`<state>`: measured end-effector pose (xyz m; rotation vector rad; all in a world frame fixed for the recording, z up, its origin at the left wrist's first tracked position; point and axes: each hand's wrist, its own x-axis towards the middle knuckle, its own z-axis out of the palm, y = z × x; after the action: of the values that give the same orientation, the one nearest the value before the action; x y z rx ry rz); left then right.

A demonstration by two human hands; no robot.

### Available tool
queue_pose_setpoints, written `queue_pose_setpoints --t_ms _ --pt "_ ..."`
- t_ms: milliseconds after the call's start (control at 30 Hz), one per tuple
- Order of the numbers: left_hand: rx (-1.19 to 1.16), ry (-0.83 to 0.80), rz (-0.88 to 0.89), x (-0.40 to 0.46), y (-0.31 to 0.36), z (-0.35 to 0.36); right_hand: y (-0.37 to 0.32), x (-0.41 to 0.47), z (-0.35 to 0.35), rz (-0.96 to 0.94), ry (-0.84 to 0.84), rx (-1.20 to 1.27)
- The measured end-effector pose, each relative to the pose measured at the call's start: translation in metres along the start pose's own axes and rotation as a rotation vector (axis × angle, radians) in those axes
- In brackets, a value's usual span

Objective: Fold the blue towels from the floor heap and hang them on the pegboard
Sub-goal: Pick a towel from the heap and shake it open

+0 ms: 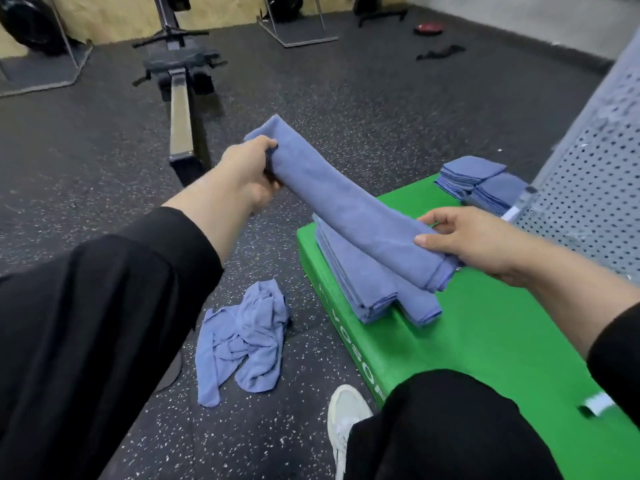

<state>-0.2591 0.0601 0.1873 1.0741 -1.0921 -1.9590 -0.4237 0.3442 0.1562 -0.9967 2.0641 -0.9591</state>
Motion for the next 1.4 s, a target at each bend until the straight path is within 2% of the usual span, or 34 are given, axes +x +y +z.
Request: queue_pose_setpoints --t_ms 167,300,467,533,600,667,733,800,900,1133,1267,1400 --pt "0.227 0.020 -0.001 0.041 -0.052 0.061 0.073 -0.004 -0.009 0.138 0.079 0.114" --pt "0.343 0.004 -0.073 0.068 -0.098 0.095 0.121 -0.002 0.000 0.223 0.132 0.172" --pt "0.405 -0.011 -0.117 0.108 -0.130 0.118 0.162 0.025 0.014 0.293 0.206 0.188" --pt "0.510 -0.044 -0.115 0.125 -0.135 0.119 0.173 0.042 0.021 0.320 0.211 0.169" --pt "0.872 -0.066 0.000 0.139 -0.139 0.109 0.182 0.059 0.035 0.347 0.181 0.036" --pt "1.195 -0.047 0.268 0.142 -0.145 0.093 0.193 0.072 0.050 0.327 0.158 -0.323" --pt "1.321 -0.080 0.445 0.131 -0.159 0.074 0.203 0.076 0.068 0.206 0.130 -0.581" --pt "1.406 -0.138 0.522 0.120 -0.178 0.050 0.209 0.078 0.079 0.130 0.105 -0.695" --pt "1.522 -0.192 0.622 0.106 -0.205 0.017 0.204 0.082 0.085 0.084 0.177 -0.749" --pt "1.575 -0.290 0.650 0.075 -0.232 0.004 0.153 0.097 0.086 -0.034 0.226 -0.651" --pt "1.580 -0.273 0.620 0.066 -0.215 -0.013 0.109 0.110 0.097 -0.134 0.136 -0.640" --pt "1.679 -0.263 0.613 0.058 -0.182 -0.068 0.050 0.133 0.123 -0.254 -0.021 -0.712"
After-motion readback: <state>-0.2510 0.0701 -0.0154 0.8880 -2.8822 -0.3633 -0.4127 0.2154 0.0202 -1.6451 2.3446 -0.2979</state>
